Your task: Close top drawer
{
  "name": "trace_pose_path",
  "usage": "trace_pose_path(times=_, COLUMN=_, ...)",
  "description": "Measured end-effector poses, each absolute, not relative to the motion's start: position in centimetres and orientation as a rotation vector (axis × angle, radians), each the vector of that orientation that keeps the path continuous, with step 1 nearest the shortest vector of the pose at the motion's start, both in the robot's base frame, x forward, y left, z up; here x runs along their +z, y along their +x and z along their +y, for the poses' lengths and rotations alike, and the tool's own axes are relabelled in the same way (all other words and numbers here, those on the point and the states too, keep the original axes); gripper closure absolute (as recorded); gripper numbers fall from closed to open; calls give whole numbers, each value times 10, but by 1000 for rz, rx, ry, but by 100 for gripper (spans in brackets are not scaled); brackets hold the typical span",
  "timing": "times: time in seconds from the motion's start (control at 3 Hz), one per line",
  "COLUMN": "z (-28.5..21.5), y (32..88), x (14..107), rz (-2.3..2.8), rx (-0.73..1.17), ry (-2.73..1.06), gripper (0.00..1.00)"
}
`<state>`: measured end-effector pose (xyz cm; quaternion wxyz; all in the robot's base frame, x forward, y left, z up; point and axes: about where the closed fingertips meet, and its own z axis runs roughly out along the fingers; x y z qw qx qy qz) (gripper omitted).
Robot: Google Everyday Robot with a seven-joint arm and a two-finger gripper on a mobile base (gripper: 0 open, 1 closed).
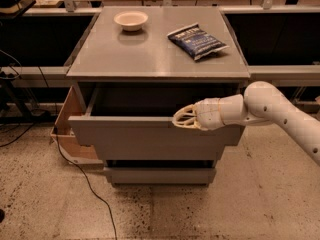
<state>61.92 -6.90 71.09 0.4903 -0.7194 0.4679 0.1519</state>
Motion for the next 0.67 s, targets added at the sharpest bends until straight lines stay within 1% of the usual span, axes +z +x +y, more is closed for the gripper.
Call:
trace_pose_path(times=0.33, z=-69, y=619, x=711, rz=1136, rx=369, ry=-1747, gripper=89)
trace_pose_path(times=0.67, z=-60, y=614, x=711, rz=1133, rx=372, ry=-1764, gripper=66)
